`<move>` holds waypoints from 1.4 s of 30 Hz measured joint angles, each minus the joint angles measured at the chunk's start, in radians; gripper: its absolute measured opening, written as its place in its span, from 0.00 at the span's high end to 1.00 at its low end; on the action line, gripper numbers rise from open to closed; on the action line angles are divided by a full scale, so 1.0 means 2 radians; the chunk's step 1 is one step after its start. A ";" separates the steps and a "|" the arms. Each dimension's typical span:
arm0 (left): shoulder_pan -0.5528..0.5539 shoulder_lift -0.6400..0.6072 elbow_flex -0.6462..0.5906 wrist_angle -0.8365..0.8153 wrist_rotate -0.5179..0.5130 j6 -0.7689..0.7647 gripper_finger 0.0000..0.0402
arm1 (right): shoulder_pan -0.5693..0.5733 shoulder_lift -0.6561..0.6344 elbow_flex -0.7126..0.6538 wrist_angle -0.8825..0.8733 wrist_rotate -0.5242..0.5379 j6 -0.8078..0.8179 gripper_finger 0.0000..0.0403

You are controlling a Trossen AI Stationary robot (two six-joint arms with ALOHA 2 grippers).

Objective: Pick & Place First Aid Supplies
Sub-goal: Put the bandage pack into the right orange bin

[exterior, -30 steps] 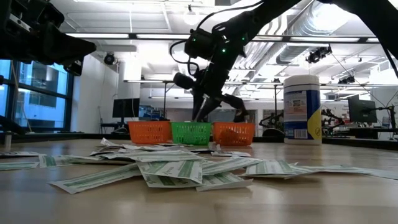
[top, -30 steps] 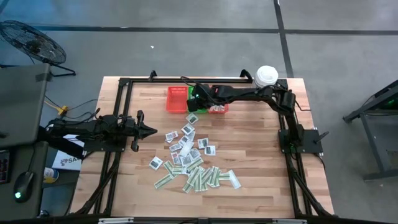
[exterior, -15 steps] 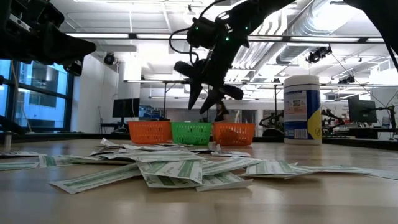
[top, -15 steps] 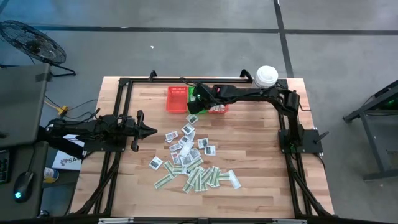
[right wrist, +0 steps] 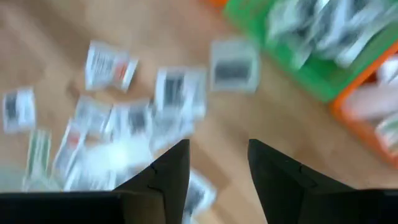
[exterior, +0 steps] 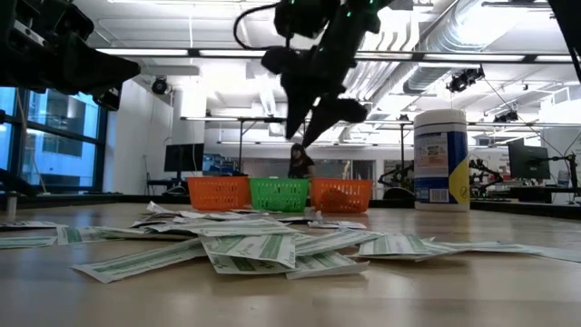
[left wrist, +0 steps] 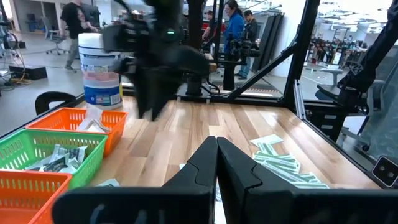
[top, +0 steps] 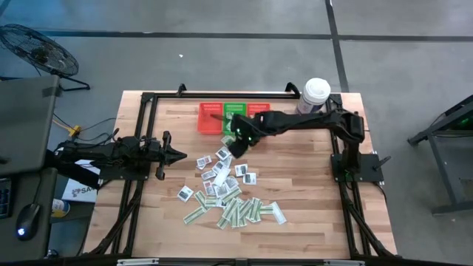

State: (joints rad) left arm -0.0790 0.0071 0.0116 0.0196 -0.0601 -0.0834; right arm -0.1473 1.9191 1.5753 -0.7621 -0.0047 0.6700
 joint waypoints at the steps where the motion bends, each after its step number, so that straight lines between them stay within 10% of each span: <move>1: 0.000 0.000 0.000 0.000 0.000 0.000 1.00 | 0.007 -0.002 0.000 -0.013 -0.001 -0.003 0.61; 12: 0.000 0.000 0.000 0.000 0.000 0.000 1.00 | 0.092 -0.086 -0.121 -0.039 0.000 0.029 0.61; 23: 0.000 0.000 0.000 0.000 0.000 0.000 1.00 | 0.200 -0.185 -0.267 -0.009 0.021 0.269 0.61; 42: 0.000 0.000 0.000 0.000 0.000 0.000 1.00 | 0.307 -0.122 -0.281 0.087 -0.042 0.487 0.61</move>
State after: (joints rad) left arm -0.0792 0.0068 0.0116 0.0196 -0.0604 -0.0834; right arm 0.4666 1.6760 1.0134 -0.5877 -0.0897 1.6439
